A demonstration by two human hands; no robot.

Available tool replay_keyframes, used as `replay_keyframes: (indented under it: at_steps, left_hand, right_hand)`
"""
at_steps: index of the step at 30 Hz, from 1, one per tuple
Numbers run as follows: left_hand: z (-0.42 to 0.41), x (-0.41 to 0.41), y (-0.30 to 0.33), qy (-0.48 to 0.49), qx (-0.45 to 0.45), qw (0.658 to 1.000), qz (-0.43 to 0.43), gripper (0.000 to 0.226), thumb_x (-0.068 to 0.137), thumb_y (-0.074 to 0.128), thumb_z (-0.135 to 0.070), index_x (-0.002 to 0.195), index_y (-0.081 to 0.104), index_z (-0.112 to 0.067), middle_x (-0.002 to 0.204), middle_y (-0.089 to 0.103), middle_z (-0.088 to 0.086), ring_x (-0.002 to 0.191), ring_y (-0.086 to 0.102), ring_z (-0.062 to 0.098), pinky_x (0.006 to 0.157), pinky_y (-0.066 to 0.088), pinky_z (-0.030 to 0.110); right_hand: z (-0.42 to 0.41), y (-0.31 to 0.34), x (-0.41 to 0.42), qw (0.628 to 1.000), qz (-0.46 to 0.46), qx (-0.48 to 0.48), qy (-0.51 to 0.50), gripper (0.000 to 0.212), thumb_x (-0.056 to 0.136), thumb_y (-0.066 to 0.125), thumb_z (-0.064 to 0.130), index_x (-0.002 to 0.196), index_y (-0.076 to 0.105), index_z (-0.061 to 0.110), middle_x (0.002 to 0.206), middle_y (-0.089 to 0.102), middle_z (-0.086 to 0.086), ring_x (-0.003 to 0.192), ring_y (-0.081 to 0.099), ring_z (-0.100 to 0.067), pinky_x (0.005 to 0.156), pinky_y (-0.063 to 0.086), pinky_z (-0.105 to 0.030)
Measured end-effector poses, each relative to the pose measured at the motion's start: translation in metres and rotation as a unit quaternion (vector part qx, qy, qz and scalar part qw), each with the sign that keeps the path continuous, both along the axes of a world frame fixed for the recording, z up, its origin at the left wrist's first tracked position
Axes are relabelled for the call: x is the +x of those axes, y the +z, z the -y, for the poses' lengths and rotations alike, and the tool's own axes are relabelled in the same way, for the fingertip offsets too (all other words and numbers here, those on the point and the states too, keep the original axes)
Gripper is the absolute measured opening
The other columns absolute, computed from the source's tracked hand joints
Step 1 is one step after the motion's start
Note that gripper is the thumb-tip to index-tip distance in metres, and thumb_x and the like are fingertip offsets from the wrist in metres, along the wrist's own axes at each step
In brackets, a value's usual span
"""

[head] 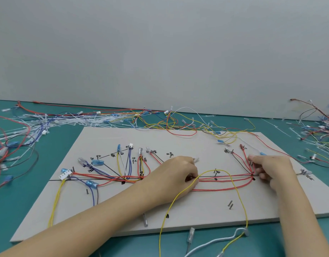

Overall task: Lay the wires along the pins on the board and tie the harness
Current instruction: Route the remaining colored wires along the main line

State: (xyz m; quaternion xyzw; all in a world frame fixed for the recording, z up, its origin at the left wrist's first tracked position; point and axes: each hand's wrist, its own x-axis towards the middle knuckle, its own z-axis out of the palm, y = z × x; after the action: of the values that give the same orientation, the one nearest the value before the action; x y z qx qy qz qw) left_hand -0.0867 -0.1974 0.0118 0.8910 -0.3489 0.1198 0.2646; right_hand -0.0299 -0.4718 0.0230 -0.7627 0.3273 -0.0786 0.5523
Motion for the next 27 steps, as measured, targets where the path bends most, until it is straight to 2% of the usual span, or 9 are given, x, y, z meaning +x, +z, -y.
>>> replay_keyframes:
  at_steps: [3,5,8,11,14,17,20,23,27]
  left_hand:
    - [0.001,0.0,-0.001,0.001,-0.008,1.0,0.003,0.021,0.091,0.056,-0.013,0.077,0.068,-0.002,0.081,0.059,0.01,0.077,0.053,0.022,0.075,0.044,0.035]
    - [0.002,0.0,-0.001,0.003,-0.015,1.0,-0.002,0.019,0.09,0.057,-0.013,0.078,0.068,-0.003,0.082,0.059,0.009,0.076,0.053,0.022,0.074,0.044,0.035]
    - [0.001,0.0,-0.002,0.005,-0.022,1.0,-0.006,0.018,0.09,0.058,-0.013,0.08,0.069,-0.004,0.083,0.059,0.008,0.076,0.053,0.021,0.074,0.045,0.035]
    - [0.001,0.0,-0.003,0.009,-0.024,1.0,-0.008,0.018,0.091,0.058,-0.015,0.08,0.068,-0.005,0.083,0.058,0.006,0.076,0.051,0.018,0.075,0.044,0.035]
    - [0.0,-0.001,-0.003,0.013,-0.025,1.0,-0.014,0.018,0.092,0.058,-0.017,0.083,0.069,-0.007,0.085,0.058,0.004,0.077,0.05,0.016,0.075,0.044,0.034]
    - [-0.001,-0.001,-0.003,0.014,-0.026,0.999,-0.017,0.018,0.092,0.057,-0.018,0.086,0.07,-0.007,0.087,0.058,0.005,0.08,0.051,0.017,0.077,0.044,0.033]
    - [-0.002,-0.002,-0.004,0.013,-0.021,1.0,-0.018,0.019,0.093,0.057,-0.019,0.088,0.07,-0.007,0.089,0.059,0.005,0.083,0.053,0.018,0.079,0.044,0.034]
    - [-0.002,-0.002,-0.004,0.013,-0.019,1.0,-0.017,0.019,0.093,0.056,-0.019,0.089,0.071,-0.008,0.089,0.059,0.005,0.084,0.053,0.018,0.079,0.045,0.035]
    - [-0.003,-0.002,-0.005,0.013,-0.02,1.0,-0.017,0.018,0.093,0.056,-0.018,0.09,0.071,-0.008,0.089,0.058,0.004,0.084,0.053,0.018,0.079,0.044,0.035]
  right_hand:
    - [0.003,0.005,0.006,0.999,-0.028,0.019,0.005,0.02,0.079,0.075,0.012,0.095,0.072,0.002,0.064,0.055,-0.005,0.045,0.04,-0.013,0.035,0.03,-0.018]
    - [0.004,0.008,0.009,0.998,-0.045,0.038,0.006,0.017,0.079,0.073,0.008,0.096,0.072,0.004,0.066,0.056,-0.003,0.033,0.04,-0.007,0.032,0.028,-0.014]
    - [0.004,0.006,0.012,0.998,-0.041,0.056,-0.008,0.015,0.078,0.072,0.003,0.093,0.071,0.002,0.061,0.058,-0.003,0.024,0.037,-0.002,0.028,0.025,-0.009]
    - [0.002,0.006,0.012,0.997,-0.021,0.07,-0.021,0.007,0.079,0.068,-0.004,0.085,0.068,-0.002,0.04,0.059,-0.002,0.023,0.044,-0.005,0.028,0.032,-0.011]
    - [0.001,0.008,0.014,0.999,-0.016,0.042,-0.024,0.006,0.078,0.066,-0.007,0.073,0.065,-0.005,0.037,0.057,-0.007,0.025,0.048,-0.013,0.03,0.04,-0.015]
    - [0.001,0.008,0.016,0.999,-0.025,-0.007,-0.021,0.016,0.075,0.069,-0.004,0.061,0.063,-0.001,0.038,0.056,-0.008,0.034,0.05,-0.022,0.047,0.047,-0.026]
    - [0.0,0.008,0.018,0.997,-0.019,-0.067,-0.043,0.025,0.068,0.076,0.003,0.051,0.057,0.005,0.047,0.055,-0.008,0.046,0.047,-0.026,0.065,0.042,-0.035]
    - [0.0,0.005,0.017,0.998,-0.013,-0.042,-0.05,0.022,0.069,0.074,0.002,0.052,0.059,0.005,0.046,0.055,-0.006,0.043,0.047,-0.025,0.061,0.042,-0.033]
    - [0.002,-0.001,0.016,0.997,0.009,0.043,-0.056,0.008,0.073,0.061,-0.006,0.075,0.068,-0.005,0.06,0.064,-0.012,0.039,0.048,-0.021,0.048,0.044,-0.028]
